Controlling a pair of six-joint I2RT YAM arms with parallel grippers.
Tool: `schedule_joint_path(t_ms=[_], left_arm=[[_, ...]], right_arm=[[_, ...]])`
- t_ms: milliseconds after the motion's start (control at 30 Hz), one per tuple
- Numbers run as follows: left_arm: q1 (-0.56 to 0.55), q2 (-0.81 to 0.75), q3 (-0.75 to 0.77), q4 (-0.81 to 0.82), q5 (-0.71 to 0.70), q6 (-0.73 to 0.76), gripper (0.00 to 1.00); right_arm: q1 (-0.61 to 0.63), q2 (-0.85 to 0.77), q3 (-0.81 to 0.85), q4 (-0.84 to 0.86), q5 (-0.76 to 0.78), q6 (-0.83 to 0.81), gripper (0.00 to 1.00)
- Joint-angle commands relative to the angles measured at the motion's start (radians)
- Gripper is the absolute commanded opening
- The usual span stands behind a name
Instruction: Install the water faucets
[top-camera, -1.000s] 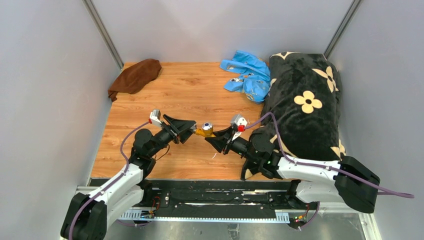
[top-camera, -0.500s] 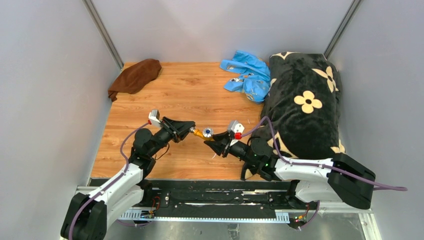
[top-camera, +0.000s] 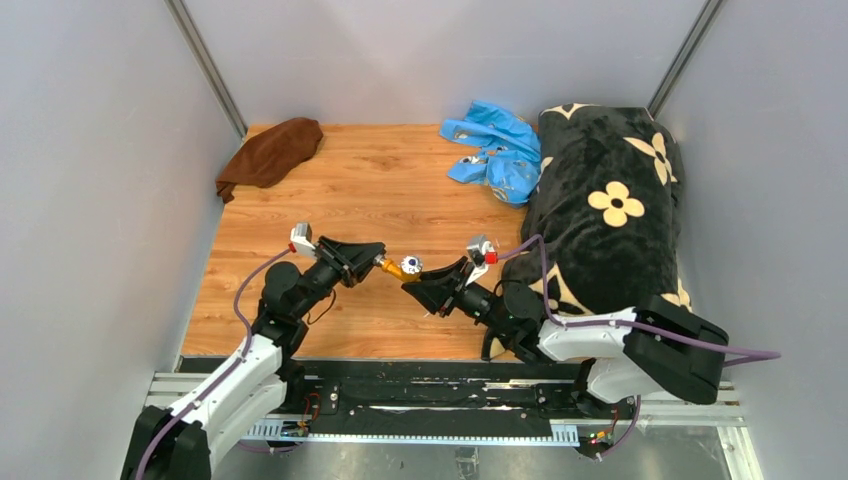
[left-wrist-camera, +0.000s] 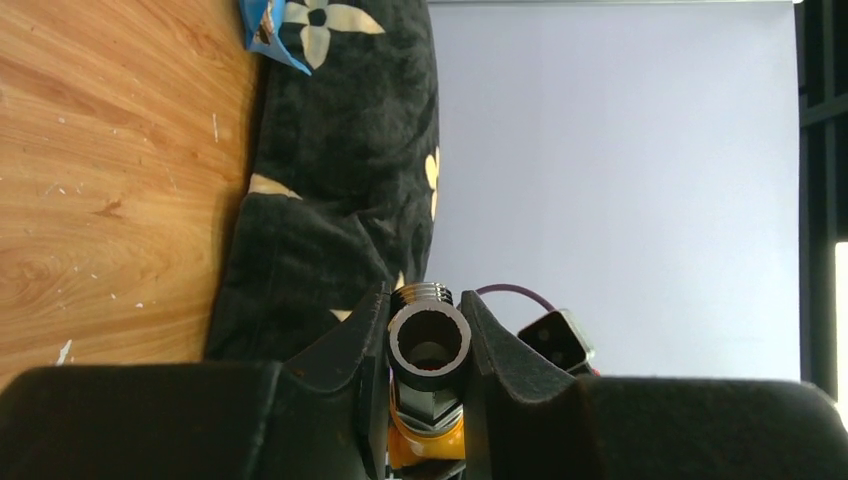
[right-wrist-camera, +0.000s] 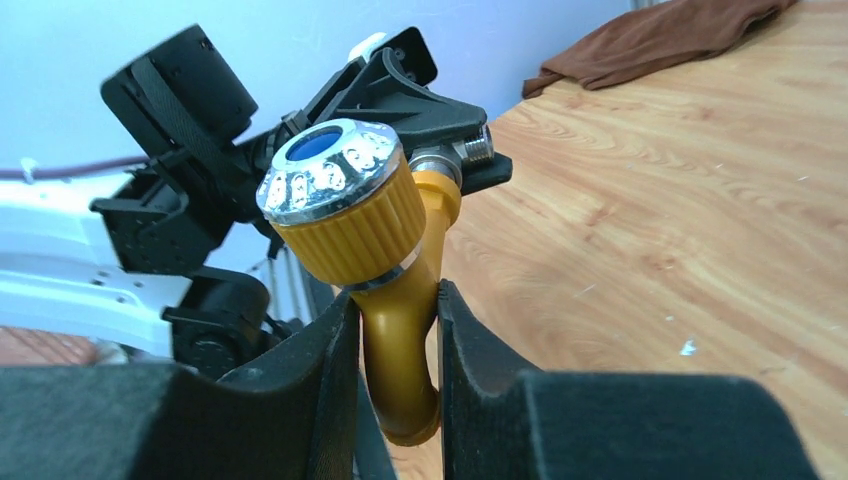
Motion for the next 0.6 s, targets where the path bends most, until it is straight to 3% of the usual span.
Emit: schedule_joint_path(t_ms=[0, 167, 200, 267, 333, 367, 567], left_arm=[[-0.006, -0.075, -0.009, 0.106, -0.078, 0.053, 0.0], [-0.007, -0.129, -0.039, 0.105, -0.126, 0.036, 0.0], [-0.006, -0.139, -0.046, 0.104, -0.133, 0.03, 0.0], [-0.007, -0.145, -0.058, 0.104, -0.144, 0.011, 0.0], [-0.007, -0.144, -0.064, 0.102, -0.147, -0.007, 0.0], [-0.006, -0.142, -0.065, 0.102, -0.147, -0.013, 0.0], [-0.006, -0.135, -0.041, 0.02, -0.12, -0.041, 0.0]], right_arm=[[0.01, 0.06, -0.024, 0.159, 0.113, 0.394, 0.01], [0.01, 0.107, -0.031, 0.228, 0.091, 0.44, 0.01], [0.01, 0.104, -0.031, 0.214, 0.088, 0.426, 0.07], [0.011, 0.077, -0.031, 0.166, 0.078, 0.371, 0.37], [0.012, 0.028, -0.028, 0.079, 0.083, 0.295, 0.6], [0.015, -0.001, -0.027, 0.026, 0.095, 0.233, 0.67], [0.017, -0.142, 0.014, -0.239, 0.103, -0.07, 0.73]])
